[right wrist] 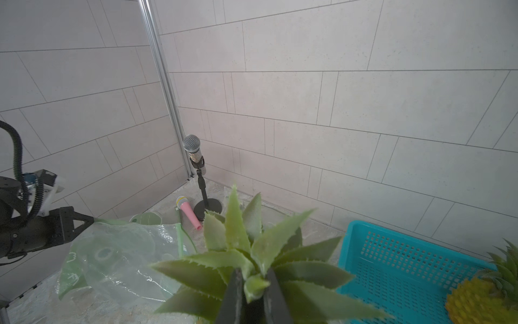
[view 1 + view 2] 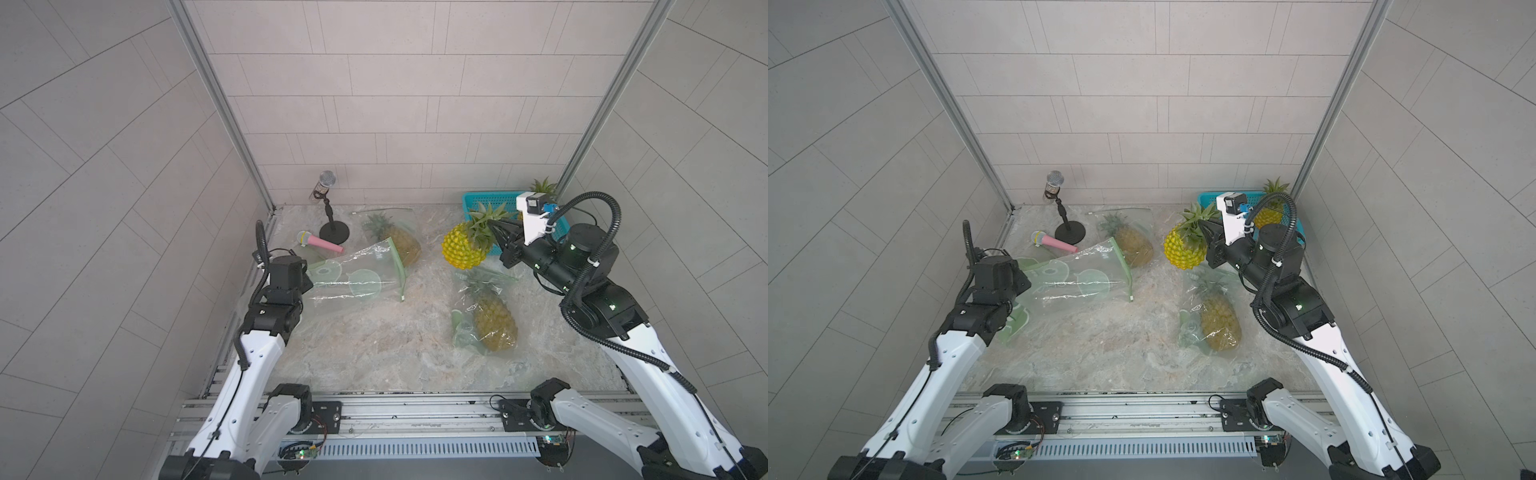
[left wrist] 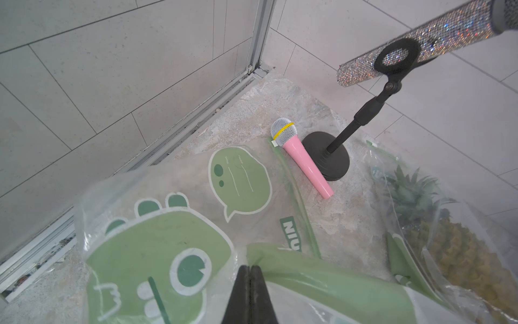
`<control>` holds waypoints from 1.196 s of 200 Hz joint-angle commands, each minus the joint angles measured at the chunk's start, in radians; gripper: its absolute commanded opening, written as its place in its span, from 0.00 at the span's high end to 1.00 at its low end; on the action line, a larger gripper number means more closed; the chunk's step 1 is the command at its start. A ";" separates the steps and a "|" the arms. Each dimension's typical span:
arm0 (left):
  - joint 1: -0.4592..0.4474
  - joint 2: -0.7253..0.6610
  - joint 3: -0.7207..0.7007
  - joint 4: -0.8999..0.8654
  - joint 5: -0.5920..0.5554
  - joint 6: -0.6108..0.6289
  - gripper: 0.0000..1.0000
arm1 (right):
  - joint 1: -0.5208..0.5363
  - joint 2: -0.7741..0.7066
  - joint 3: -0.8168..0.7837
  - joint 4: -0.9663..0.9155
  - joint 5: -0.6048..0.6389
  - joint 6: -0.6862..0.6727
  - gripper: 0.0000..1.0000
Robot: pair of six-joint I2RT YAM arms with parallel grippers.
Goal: Open the zip-top bag and take out the pineapple
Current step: Place the zipper food storage bag in the zipper food storage bag.
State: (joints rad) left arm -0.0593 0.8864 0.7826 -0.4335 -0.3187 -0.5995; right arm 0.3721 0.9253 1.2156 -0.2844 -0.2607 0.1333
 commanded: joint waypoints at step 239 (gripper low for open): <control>0.300 0.208 0.168 -0.074 -0.141 -0.085 0.94 | -0.058 -0.033 -0.019 0.102 -0.009 -0.024 1.00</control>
State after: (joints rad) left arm 0.2092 1.0966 0.9447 -0.4934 -0.4374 -0.6731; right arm 0.3225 0.9264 1.1816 -0.3153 -0.2653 0.1268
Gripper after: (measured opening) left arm 0.046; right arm 0.108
